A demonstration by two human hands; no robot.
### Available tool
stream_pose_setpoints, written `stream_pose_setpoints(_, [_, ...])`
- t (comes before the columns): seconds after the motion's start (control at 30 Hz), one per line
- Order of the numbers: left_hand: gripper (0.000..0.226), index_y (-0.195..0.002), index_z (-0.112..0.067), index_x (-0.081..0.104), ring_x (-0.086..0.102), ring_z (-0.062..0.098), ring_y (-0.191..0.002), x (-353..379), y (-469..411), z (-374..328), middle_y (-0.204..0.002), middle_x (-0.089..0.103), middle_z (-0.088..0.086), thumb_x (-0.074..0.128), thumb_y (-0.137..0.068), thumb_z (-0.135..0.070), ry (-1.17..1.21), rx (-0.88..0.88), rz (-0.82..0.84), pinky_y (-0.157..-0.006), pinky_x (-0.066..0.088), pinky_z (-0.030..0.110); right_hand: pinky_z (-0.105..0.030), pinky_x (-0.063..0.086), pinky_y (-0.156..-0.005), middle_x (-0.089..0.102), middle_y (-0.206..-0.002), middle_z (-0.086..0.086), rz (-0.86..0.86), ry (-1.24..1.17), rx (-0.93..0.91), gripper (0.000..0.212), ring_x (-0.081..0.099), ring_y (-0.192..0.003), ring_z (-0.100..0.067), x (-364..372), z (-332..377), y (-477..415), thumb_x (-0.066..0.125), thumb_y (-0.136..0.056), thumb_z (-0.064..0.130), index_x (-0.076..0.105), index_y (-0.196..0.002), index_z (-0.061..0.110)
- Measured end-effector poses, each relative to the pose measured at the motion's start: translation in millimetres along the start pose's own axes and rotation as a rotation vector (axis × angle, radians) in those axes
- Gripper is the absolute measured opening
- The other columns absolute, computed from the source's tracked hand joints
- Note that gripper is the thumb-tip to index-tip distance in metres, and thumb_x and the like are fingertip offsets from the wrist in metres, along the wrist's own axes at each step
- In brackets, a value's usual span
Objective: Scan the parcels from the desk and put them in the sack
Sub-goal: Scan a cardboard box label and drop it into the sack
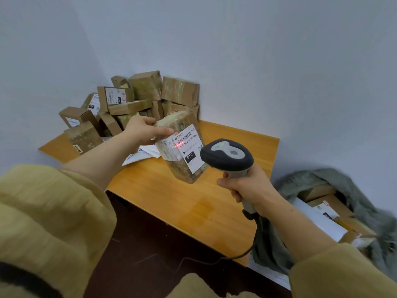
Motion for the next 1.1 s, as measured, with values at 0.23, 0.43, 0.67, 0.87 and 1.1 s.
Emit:
stream_pose_setpoints(0.23, [0.083,-0.136,0.000,0.046,0.056,0.022,-0.101,9,-8,-8,-0.123,0.056,0.005,0.086,-0.066,-0.020,-0.016,0.009,0.044,-0.085,0.055,0.038,-0.026,0.039,-0.046,0.047,-0.045,-0.001,-0.043,0.005,0.032,0.018,0.040,-0.035,-0.011,-4,1,1,0.071,-0.080,0.000,0.056,-0.074,0.008])
stream_pose_setpoints(0.43, [0.049,-0.112,-0.004,0.062,0.058,0.019,-0.094,19,-13,-13,-0.086,0.052,-0.009,0.083,-0.070,-0.018,-0.016,0.010,0.057,-0.070,0.052,0.029,-0.030,0.042,-0.051,0.049,-0.044,0.000,-0.079,0.029,0.009,0.017,0.043,-0.039,-0.014,-7,1,-2,0.073,-0.079,0.003,0.057,-0.075,0.010])
stream_pose_setpoints(0.67, [0.084,-0.136,0.001,0.047,0.055,0.022,-0.103,27,-29,-12,-0.124,0.054,0.005,0.086,-0.066,-0.022,0.005,0.029,0.094,-0.078,0.054,0.033,-0.027,0.040,-0.047,0.048,-0.044,0.000,-0.101,-0.002,0.028,0.019,0.041,-0.035,-0.011,-8,1,-2,0.072,-0.079,0.000,0.057,-0.074,0.010])
stream_pose_setpoints(0.87, [0.087,-0.138,0.001,0.045,0.053,0.022,-0.104,37,-38,-14,-0.135,0.051,0.009,0.087,-0.065,-0.022,0.015,0.033,0.115,-0.073,0.054,0.031,-0.024,0.039,-0.043,0.047,-0.043,0.002,-0.124,-0.043,0.043,0.019,0.040,-0.034,-0.008,-13,1,-1,0.071,-0.079,-0.003,0.056,-0.075,0.009])
stream_pose_setpoints(1.1, [0.084,-0.135,0.001,0.048,0.057,0.022,-0.105,52,-41,-20,-0.131,0.052,0.007,0.087,-0.064,-0.021,0.012,0.034,0.157,-0.065,0.055,0.028,-0.024,0.038,-0.043,0.048,-0.053,-0.005,-0.155,-0.063,0.064,0.018,0.041,-0.036,-0.009,-20,-7,-1,0.071,-0.079,-0.003,0.057,-0.077,0.008])
Point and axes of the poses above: each hand's wrist, its own y-axis away from the middle knuckle, its own x-axis out of the palm, z = x × y, the point moved 4 cm from there along -y, towards the middle knuckle
